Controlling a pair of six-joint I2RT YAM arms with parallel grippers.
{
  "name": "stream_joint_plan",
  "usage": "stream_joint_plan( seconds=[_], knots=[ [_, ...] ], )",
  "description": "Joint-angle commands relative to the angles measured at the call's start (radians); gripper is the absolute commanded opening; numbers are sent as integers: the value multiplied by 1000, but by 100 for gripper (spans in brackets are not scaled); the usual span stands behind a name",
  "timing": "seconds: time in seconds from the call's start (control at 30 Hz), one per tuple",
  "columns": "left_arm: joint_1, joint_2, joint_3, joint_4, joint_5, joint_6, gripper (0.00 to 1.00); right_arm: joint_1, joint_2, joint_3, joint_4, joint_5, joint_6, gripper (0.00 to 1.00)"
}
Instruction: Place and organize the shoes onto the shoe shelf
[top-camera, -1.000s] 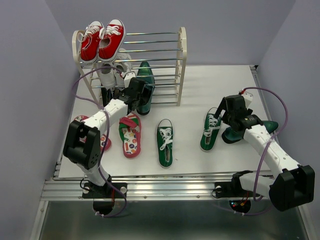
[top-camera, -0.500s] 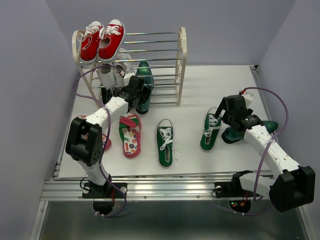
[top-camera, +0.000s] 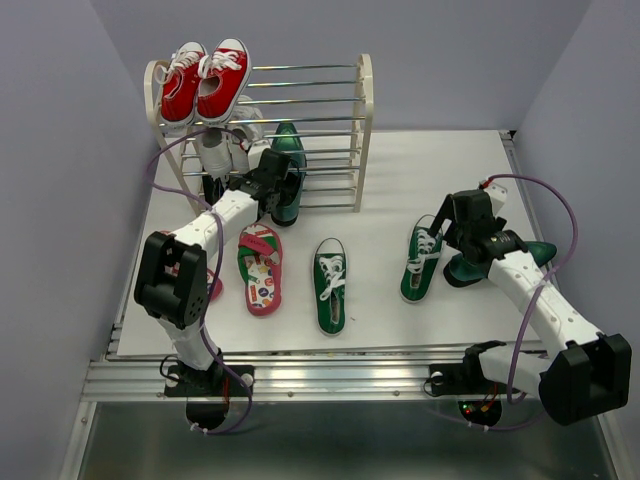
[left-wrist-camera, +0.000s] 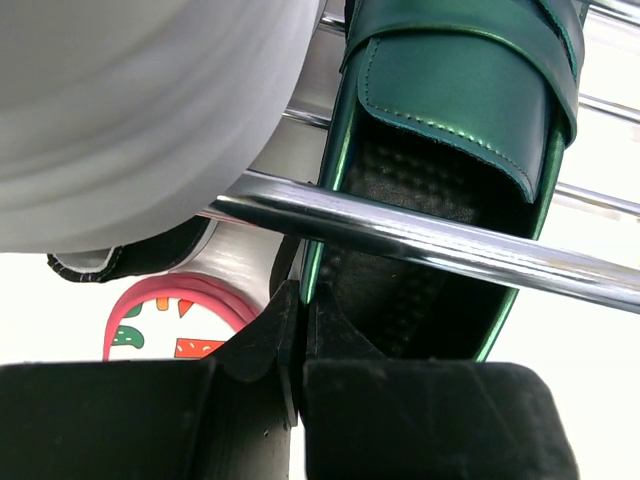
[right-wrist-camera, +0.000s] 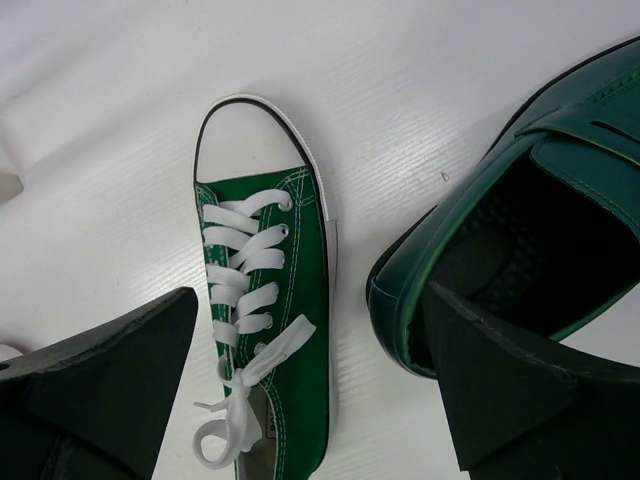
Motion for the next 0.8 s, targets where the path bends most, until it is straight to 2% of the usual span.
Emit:
stream_joint_plan(
  seconds=[0.0,0.07,0.3,0.4,0.53,0.77],
  knots=[
    [17,-23,80,55,-31,-30,7,-5,-25,15,3,8,-9,100],
    [17,-23,78,46,-39,-34,11,-5,-25,15,5,6,-9,100],
    [17,-3,84,32,-36,-64,12,-5,-37,14,5,6,-13,100],
    [16,2,86,25,-51,-68,23,-5,-41,12,5,8,-13,100],
    [16,7,96,3,-67,-76,32,-5,-43,14,3,6,-13,100],
    [16,-1,81,2,-73,-85,34,-5,-51,12,5,5,-16,100]
  ],
)
